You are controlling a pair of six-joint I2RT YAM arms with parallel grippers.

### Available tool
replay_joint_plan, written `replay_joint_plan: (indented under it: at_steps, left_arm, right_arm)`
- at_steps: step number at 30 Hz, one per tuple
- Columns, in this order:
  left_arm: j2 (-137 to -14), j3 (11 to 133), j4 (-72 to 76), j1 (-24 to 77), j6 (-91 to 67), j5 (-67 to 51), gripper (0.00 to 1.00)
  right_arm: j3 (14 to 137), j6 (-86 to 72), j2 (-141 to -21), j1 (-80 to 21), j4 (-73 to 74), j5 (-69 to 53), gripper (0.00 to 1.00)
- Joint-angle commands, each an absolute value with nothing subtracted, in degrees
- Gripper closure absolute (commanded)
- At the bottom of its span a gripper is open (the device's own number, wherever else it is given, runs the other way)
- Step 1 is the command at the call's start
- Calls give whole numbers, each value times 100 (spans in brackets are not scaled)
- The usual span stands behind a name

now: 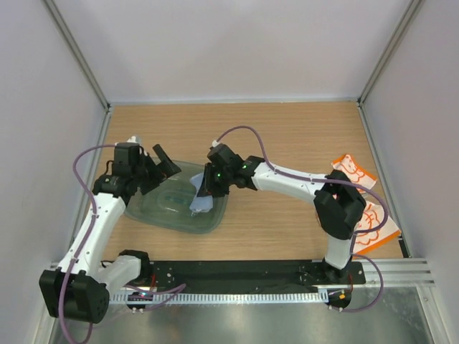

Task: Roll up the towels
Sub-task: Place the rolled towel into the container

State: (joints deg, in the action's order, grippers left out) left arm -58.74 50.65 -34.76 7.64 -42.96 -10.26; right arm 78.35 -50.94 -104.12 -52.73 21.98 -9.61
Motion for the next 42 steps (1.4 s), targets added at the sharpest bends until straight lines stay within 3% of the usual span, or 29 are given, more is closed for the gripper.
replay_joint_plan:
  at_steps: [1,4,7,10,11,19,26,42]
  left_arm:
    - [-5739,5502,-4113,616,-3762,-651,0]
    - [-5652,5432,-4166,466,-3630,-703,0]
    - [-5607,5326,-4131,317,-3577,-886,0]
    - [-5616,5370,-4166,264,-3490,-844,0]
    - [-5625,5379,-4183,238,-3472,-835,0]
    - [-5792,5388,-4254,97,-3428,-931,0]
    - [-5818,5388,-4228,26,-3401,-1011,0]
    - [-5950,5396,-4271,26,-3410,-976,0]
  right_arm:
    - [8182,-5457,-10608,-5238,2548,-1055,99]
    - [8340,-5555,-10880,-5247,3005,-976,98]
    - [8490,-5546,-11100,-5238,3331,-888,91]
    - [8639,-5502,-11337,-5238,3542,-853,75]
    - [8666,-5502,-11373,-5238,3577,-853,65]
    - [9061,-5221,-11478,-5238,4324,-483,38]
    - [9237,-5107,-11408,-5238,4720,-308,29]
    - [9798,-4975,-10503,-5536,5519,386,25]
